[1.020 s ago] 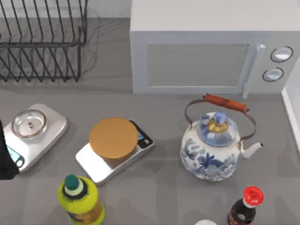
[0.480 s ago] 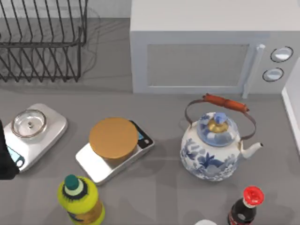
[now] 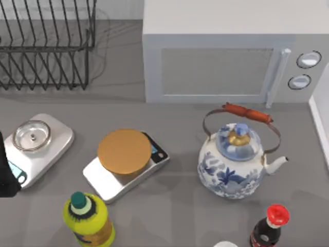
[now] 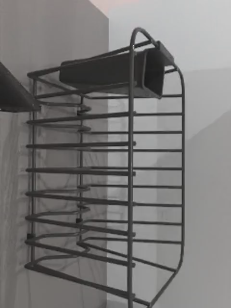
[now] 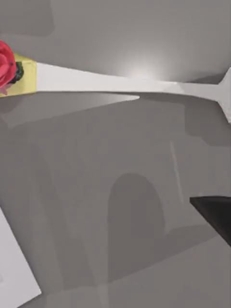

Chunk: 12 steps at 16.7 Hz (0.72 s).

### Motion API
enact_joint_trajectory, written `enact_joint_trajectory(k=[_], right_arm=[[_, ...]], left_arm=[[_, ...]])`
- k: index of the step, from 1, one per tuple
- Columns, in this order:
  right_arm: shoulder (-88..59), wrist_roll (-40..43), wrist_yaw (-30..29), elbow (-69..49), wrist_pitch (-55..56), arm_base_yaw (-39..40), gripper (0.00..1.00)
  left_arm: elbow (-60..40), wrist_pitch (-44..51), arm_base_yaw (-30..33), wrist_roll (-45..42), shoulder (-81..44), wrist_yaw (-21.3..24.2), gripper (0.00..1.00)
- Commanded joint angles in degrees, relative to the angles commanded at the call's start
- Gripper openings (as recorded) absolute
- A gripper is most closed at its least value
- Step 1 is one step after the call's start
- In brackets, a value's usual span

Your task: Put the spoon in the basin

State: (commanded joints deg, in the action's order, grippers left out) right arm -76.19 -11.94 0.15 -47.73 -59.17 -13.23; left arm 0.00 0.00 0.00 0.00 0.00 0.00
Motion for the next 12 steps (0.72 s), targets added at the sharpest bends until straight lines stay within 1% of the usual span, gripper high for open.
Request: enact_joint_trajectory(k=[2, 7, 9, 12], right_arm=[[-1.9, -0.3, 0.0, -1.4, -1.5, -0.4, 1.0], [-1.9, -0.3, 0.0, -1.2, -1.3, -0.1, 1.0], [-2.9, -0.4, 0.0, 0.0, 0.7, -0.2, 1.0], [-6.3, -0.6, 0.0, 3.8, 8.0, -0.2, 1.0]], left_arm=[[0.0, 0.0, 0.0, 0.0, 0.0, 0.0, 1.0], [0.0, 0.0, 0.0, 0.0, 0.0, 0.0, 1.0], [0.0, 0.0, 0.0, 0.0, 0.0, 0.0, 1.0], [0.0, 0.0, 0.0, 0.0, 0.0, 0.0, 1.0]])
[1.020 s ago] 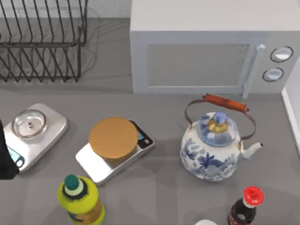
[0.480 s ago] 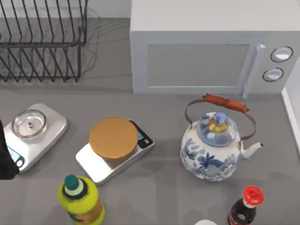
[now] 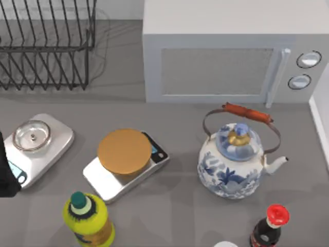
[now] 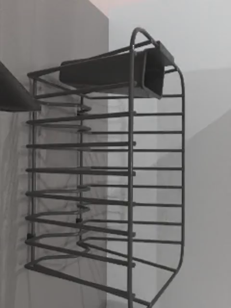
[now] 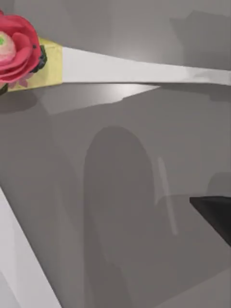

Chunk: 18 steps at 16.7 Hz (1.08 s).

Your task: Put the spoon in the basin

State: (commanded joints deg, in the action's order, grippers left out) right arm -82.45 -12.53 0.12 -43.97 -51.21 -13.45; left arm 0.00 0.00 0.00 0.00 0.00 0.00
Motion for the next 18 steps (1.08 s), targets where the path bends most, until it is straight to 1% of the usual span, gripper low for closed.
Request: enact_joint_trajectory(k=[4, 6, 12, 18], right_arm=[[-5.8, -0.2, 0.0, 6.3, 12.4, 0.1, 1.0], [-7.8, -0.2, 0.0, 8.5, 16.4, 0.1, 1.0], [-8.7, -0.2, 0.0, 9.4, 18.1, 0.1, 1.0], [-8.7, -0.2, 0.0, 9.4, 18.1, 0.1, 0.55]], left_arm=[[0.0, 0.0, 0.0, 0.0, 0.0, 0.0, 1.0], [0.0, 0.0, 0.0, 0.0, 0.0, 0.0, 1.0], [0.0, 0.0, 0.0, 0.0, 0.0, 0.0, 1.0], [0.0, 0.0, 0.0, 0.0, 0.0, 0.0, 1.0]])
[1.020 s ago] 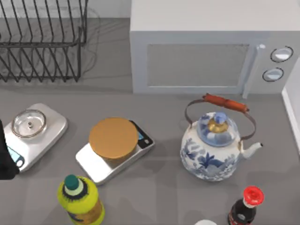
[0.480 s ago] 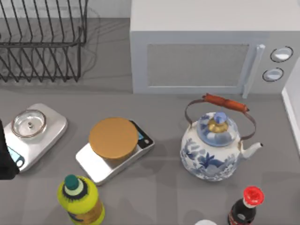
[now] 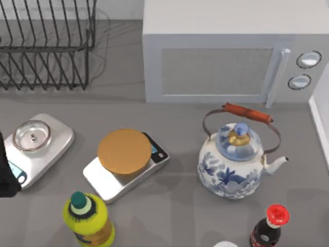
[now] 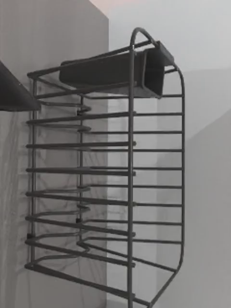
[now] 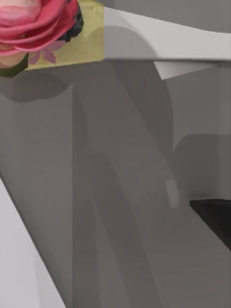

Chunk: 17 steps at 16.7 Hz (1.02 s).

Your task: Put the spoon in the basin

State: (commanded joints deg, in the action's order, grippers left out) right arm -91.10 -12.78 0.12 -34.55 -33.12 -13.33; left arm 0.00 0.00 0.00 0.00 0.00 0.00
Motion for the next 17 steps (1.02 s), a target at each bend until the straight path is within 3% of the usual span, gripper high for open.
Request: enact_joint_trajectory(k=[7, 15, 17], right_arm=[[0.0, 0.0, 0.0, 0.0, 0.0, 0.0, 0.02], [0.0, 0.0, 0.0, 0.0, 0.0, 0.0, 0.0], [4.3, -0.1, -0.6, -2.3, -4.9, 0.1, 0.0]], left_arm=[[0.0, 0.0, 0.0, 0.0, 0.0, 0.0, 1.0], [0.0, 0.0, 0.0, 0.0, 0.0, 0.0, 1.0], [0.0, 0.0, 0.0, 0.0, 0.0, 0.0, 1.0]])
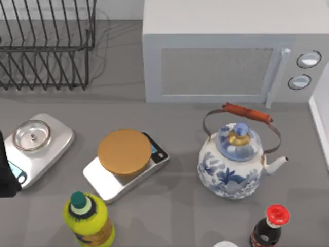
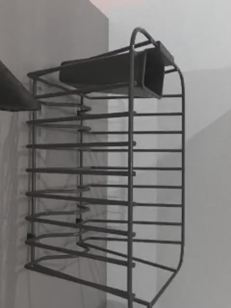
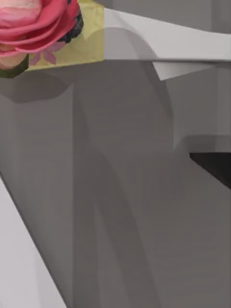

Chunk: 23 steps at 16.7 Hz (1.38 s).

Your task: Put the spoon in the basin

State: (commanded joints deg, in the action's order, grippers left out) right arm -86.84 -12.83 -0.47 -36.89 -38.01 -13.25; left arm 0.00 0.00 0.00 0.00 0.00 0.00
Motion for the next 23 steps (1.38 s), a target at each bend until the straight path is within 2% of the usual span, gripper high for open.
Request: enact_joint_trajectory(k=[3, 10, 18, 23], right_arm=[[1.4, 0.0, 0.0, -3.1, -4.1, -0.1, 0.0], [8.6, 0.4, 0.0, -14.8, -24.3, -0.2, 0.0], [9.2, 0.3, 0.0, -16.7, -26.4, -0.2, 0.0], [-1.1, -0.7, -0.1, -28.8, -31.0, 0.0, 0.0]], left_arm=[[0.0, 0.0, 0.0, 0.0, 0.0, 0.0, 1.0], [0.0, 0.0, 0.0, 0.0, 0.0, 0.0, 1.0], [0.0, 0.0, 0.0, 0.0, 0.0, 0.0, 1.0], [0.0, 0.0, 0.0, 0.0, 0.0, 0.0, 1.0]])
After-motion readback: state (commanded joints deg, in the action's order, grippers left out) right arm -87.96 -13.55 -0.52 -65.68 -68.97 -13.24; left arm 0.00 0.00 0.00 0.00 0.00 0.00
